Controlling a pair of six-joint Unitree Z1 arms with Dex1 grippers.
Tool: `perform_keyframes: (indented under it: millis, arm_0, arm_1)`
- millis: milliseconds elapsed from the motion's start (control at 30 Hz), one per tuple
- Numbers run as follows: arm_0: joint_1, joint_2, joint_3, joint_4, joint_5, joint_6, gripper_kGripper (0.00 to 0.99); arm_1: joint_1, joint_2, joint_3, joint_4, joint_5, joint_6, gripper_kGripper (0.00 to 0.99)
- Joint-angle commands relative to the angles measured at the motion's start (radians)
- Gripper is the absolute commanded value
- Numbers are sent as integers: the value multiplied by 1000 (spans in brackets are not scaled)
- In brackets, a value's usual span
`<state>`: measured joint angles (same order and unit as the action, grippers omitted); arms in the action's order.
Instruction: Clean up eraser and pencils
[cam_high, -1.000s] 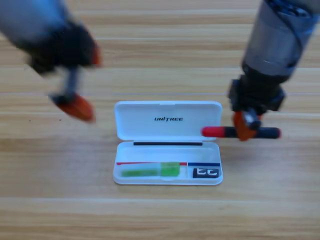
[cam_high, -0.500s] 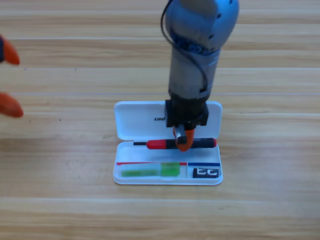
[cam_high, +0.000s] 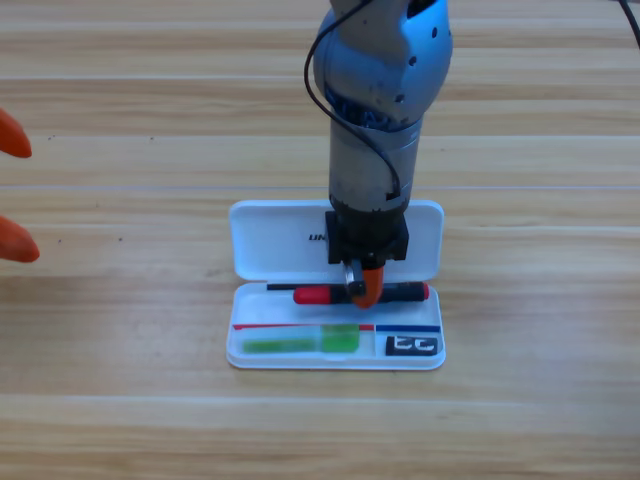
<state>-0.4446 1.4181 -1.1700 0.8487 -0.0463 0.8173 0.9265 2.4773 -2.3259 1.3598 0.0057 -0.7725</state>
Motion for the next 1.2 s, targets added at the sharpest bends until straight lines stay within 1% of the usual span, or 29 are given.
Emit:
perform_keyframes:
  millis: [33,67,133,200,367,533,633,700,733,800,933,1000,1033,1067,1133,1200]
  arm_0:
    - [17,-8,35,-16,-12,9,990]
    - [15,-8,36,-17,-12,9,990]
    - [15,-8,38,-17,-15,8,990]
    - [15,-7,41,-20,-15,8,990]
    - [15,-11,41,-22,-18,5,990]
    - [15,-30,16,-22,-23,-4,990]
    - [26,-33,-16,-48,-23,-47,990]
    - [72,-33,-33,-82,-41,-70,990]
    - [98,-30,-39,-105,-57,-78,990]
    - [150,-18,-49,-149,-93,-95,990]
    - [230,47,-92,-227,-149,-144,990]
    - [253,104,-105,-289,-172,-170,990]
    - [262,133,-108,-324,-178,-184,990]
    - [267,165,-109,-356,-185,-196,990]
    - [277,226,-105,-421,-228,-205,989]
    - [279,289,-105,-470,-265,-211,982]
  arm_1:
    - [32,29,-1,19,-15,30,799]
    - [35,17,0,24,-13,32,834]
    - [43,-21,13,32,-4,39,850]
    - [52,-74,36,42,27,39,873]
    - [83,-255,120,47,86,44,874]
    - [120,-486,232,47,157,56,888]
    - [127,-614,307,47,224,68,888]
    - [127,-676,353,24,283,79,888]
    - [127,-704,384,-4,306,98,888]
    - [127,-765,468,-105,326,150,905]
    - [127,-905,706,-395,333,262,937]
    - [127,-963,798,-510,336,308,946]
    - [127,-985,827,-547,339,328,954]
    - [127,-995,846,-562,344,340,959]
    - [127,-1000,859,-568,367,351,959]
    - [127,-999,875,-568,367,349,960]
